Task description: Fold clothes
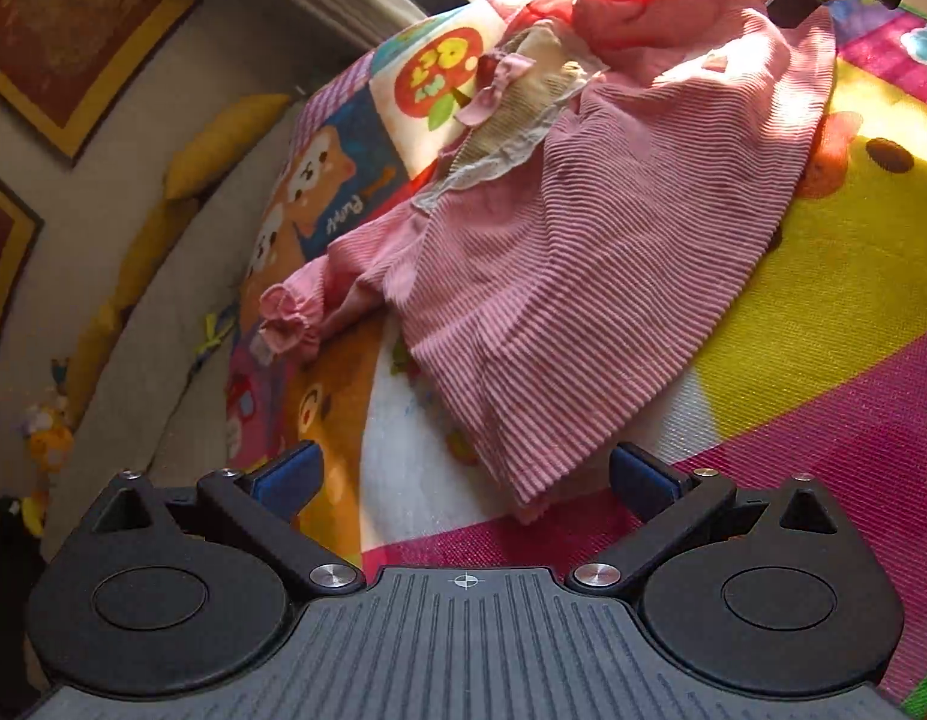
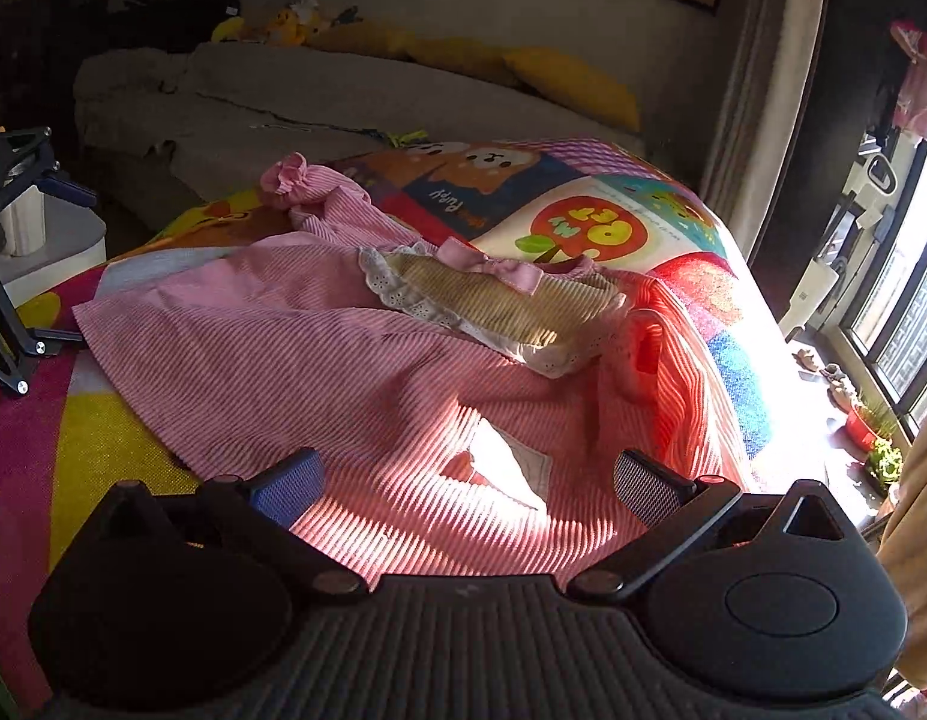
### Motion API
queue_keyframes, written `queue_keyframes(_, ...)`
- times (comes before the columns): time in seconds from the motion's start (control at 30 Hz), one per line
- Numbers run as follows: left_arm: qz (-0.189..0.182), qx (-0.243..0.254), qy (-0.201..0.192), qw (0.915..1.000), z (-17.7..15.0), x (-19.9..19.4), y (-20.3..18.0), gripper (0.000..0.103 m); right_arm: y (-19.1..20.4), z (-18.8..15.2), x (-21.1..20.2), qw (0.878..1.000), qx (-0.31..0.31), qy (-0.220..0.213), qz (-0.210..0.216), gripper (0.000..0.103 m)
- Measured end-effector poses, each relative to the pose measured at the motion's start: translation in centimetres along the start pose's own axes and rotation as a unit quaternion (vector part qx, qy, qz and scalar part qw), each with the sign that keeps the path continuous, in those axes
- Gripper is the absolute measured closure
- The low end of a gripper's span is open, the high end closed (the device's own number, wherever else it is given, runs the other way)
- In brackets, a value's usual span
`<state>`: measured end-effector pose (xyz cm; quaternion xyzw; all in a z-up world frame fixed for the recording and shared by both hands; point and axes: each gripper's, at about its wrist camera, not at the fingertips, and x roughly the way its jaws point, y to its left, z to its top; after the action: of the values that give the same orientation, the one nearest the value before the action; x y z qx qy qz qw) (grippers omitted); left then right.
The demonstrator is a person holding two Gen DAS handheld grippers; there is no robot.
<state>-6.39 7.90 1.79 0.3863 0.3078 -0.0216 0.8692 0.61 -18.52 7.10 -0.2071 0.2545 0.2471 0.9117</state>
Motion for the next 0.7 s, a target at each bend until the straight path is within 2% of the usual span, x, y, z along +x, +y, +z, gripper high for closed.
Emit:
queue_keyframes(0.1, 0.026, -0.061, -0.011, 0.9977, 1.2, 1.3, 2.1, 0.000, 2.2, 0.0, 1.0, 1.000, 0.003, 0.013, 0.017, 0.000)
queue_keyframes(0.2, 0.044, -0.148, -0.026, 0.9876, 2.8, 2.3, 5.6, 0.000, 5.0, 0.2, 1.8, 0.999, -0.036, 0.007, 0.005, 0.000)
queue_keyframes(0.23, 0.061, -0.168, -0.030, 0.9835, 3.4, 2.7, 6.8, 0.000, 6.0, 0.2, 2.1, 0.999, -0.049, 0.005, 0.001, 0.000)
queue_keyframes(0.27, 0.077, -0.184, -0.033, 0.9794, 4.0, 3.1, 7.9, 0.000, 6.9, 0.3, 2.4, 0.998, -0.063, 0.002, -0.003, 0.000)
queue_keyframes(0.33, 0.090, -0.188, -0.030, 0.9776, 4.6, 4.2, 8.9, 0.000, 8.8, 0.5, 2.9, 0.996, -0.089, -0.002, -0.011, 0.000)
queue_keyframes(0.47, 0.093, -0.188, -0.018, 0.9775, 4.4, 5.1, 9.3, 0.000, 7.1, 0.2, 4.1, 0.989, -0.099, -0.002, -0.108, 0.000)
queue_keyframes(0.5, 0.095, -0.191, -0.016, 0.9769, 4.1, 5.1, 9.3, 0.000, 5.6, 0.0, 3.9, 0.984, -0.089, -0.007, -0.152, 0.000)
queue_keyframes(0.57, 0.099, -0.196, -0.011, 0.9754, 3.4, 5.1, 9.3, 0.000, 2.5, -0.3, 3.6, 0.967, -0.068, -0.018, -0.243, 0.000)
queue_keyframes(0.6, 0.102, -0.199, -0.009, 0.9747, 3.1, 5.0, 9.3, 0.000, 0.8, -0.5, 3.2, 0.953, -0.060, -0.028, -0.296, 0.000)
queue_keyframes(0.7, 0.108, -0.207, -0.001, 0.9724, 2.1, 5.0, 9.3, 0.000, -2.5, -1.2, 2.0, 0.950, -0.023, -0.012, -0.311, 0.000)
